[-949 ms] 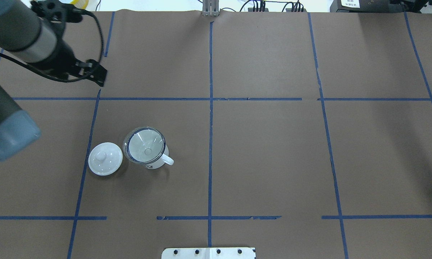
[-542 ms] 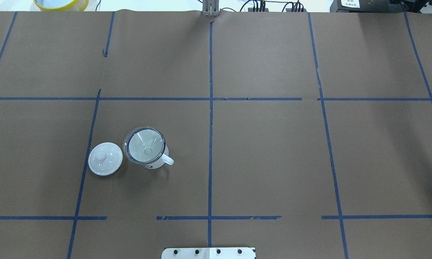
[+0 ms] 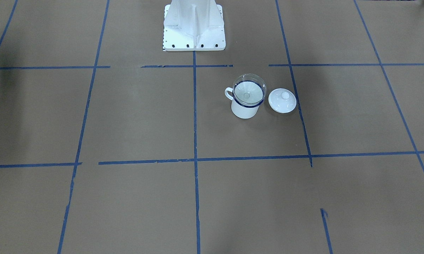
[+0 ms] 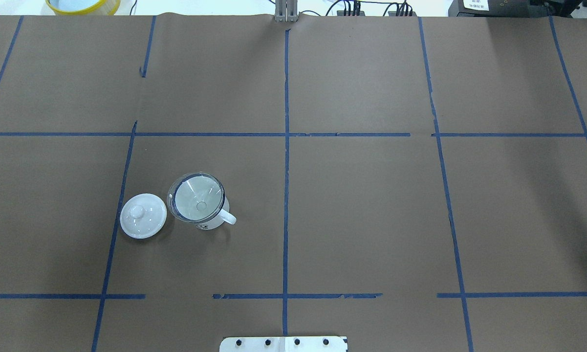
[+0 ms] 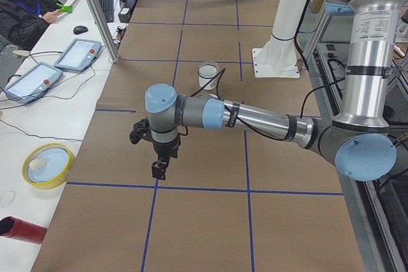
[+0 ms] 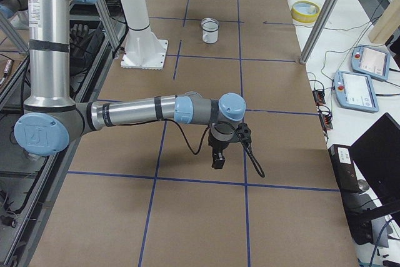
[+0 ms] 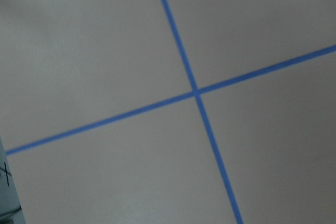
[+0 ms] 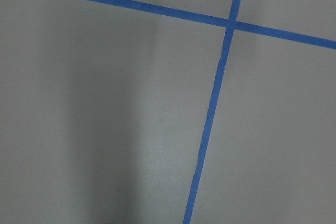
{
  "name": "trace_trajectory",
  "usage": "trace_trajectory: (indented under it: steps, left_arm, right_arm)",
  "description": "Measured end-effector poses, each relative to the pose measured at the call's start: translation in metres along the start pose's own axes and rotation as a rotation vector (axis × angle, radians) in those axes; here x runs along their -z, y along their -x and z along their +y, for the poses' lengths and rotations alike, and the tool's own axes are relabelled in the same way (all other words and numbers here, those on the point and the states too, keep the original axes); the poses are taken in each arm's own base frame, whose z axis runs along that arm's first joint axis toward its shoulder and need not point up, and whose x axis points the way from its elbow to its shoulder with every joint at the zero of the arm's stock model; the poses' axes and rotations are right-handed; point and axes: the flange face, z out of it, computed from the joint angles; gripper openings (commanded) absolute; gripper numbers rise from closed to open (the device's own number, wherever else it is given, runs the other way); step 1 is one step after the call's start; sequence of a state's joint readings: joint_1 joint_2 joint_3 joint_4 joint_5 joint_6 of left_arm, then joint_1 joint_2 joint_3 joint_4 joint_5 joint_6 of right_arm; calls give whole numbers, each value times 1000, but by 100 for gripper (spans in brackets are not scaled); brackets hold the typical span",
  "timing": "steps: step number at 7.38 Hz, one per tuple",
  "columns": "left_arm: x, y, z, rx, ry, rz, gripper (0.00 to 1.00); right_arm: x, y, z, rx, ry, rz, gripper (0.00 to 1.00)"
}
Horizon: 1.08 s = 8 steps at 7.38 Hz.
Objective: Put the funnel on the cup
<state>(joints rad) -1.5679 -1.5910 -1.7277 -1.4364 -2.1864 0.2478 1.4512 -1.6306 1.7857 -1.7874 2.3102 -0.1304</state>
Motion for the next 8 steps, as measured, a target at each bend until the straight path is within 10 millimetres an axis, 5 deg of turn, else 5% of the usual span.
trace_trajectory:
  steps: [3, 8]
  left_arm:
    - [-23, 17, 34, 104, 22, 103, 100]
    - [-25, 15, 39, 130, 16, 156, 100]
  right_arm:
    - [0, 0, 0, 0, -1, 0, 100]
    - [0, 0, 0, 1, -1, 0, 100]
